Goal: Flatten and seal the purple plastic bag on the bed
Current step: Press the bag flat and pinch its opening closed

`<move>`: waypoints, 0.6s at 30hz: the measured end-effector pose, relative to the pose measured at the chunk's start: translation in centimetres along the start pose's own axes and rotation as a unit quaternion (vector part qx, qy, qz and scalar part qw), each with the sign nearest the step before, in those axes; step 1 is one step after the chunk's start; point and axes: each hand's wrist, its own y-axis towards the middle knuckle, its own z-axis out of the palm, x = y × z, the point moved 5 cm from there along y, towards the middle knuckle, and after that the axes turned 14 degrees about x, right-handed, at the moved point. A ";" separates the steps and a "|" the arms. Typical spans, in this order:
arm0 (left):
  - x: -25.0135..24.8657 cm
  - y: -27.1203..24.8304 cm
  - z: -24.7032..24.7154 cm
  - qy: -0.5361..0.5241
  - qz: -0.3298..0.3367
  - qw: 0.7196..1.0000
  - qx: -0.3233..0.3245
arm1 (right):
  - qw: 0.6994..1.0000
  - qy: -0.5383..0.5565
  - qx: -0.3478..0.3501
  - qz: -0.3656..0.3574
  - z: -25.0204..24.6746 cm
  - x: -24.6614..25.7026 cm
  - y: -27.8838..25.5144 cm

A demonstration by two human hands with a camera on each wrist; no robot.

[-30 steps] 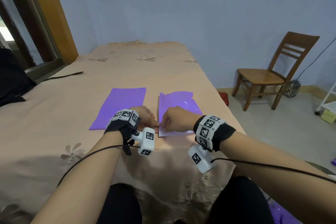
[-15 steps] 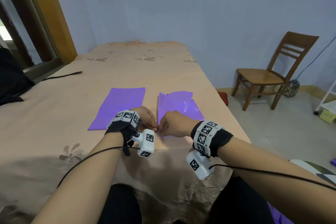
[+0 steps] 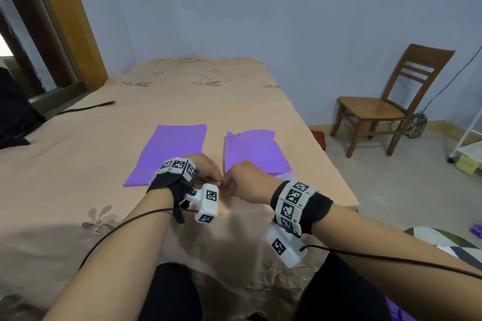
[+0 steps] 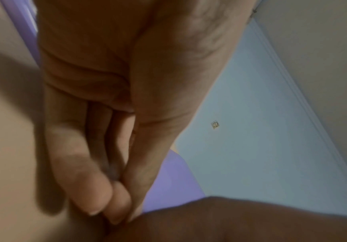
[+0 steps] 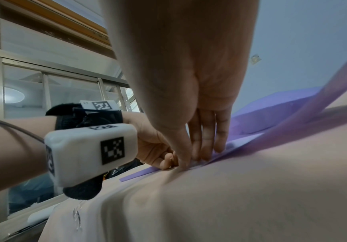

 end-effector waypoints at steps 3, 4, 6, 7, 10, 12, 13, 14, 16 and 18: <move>0.2 0.0 0.0 -0.008 0.004 1.000 -0.005 | 1.000 0.001 -0.001 0.001 0.3 0.1 0.0; 0.3 0.1 0.0 -0.012 0.005 1.000 -0.007 | 1.000 0.003 -0.003 0.003 0.4 0.0 0.1; 0.4 0.3 0.0 -0.017 0.007 1.000 -0.007 | 1.000 0.003 -0.007 0.006 0.5 -0.1 0.2; 0.5 0.4 0.0 -0.014 0.007 1.000 -0.007 | 1.000 0.001 -0.008 0.008 0.5 -0.2 0.3; 0.8 0.6 -0.1 -0.018 0.008 1.000 -0.004 | 1.000 -0.016 -0.019 0.014 0.4 -0.4 0.6; 0.9 0.7 -0.1 -0.032 0.010 0.999 -0.002 | 0.999 -0.030 -0.029 0.020 0.4 -0.5 0.7; 0.9 0.9 -0.1 -0.036 0.013 0.999 -0.003 | 0.999 -0.036 -0.031 0.020 0.5 -0.5 0.7; 1.0 1.0 -0.2 -0.037 0.015 0.999 -0.002 | 0.999 -0.038 -0.031 0.018 0.5 -0.5 0.7; 1.1 1.0 -0.2 -0.043 0.014 0.999 -0.001 | 0.998 -0.045 -0.033 0.011 0.6 -0.4 0.6; 1.0 1.1 -0.2 -0.047 0.011 0.999 -0.002 | 0.998 -0.054 -0.034 0.008 0.6 -0.3 0.6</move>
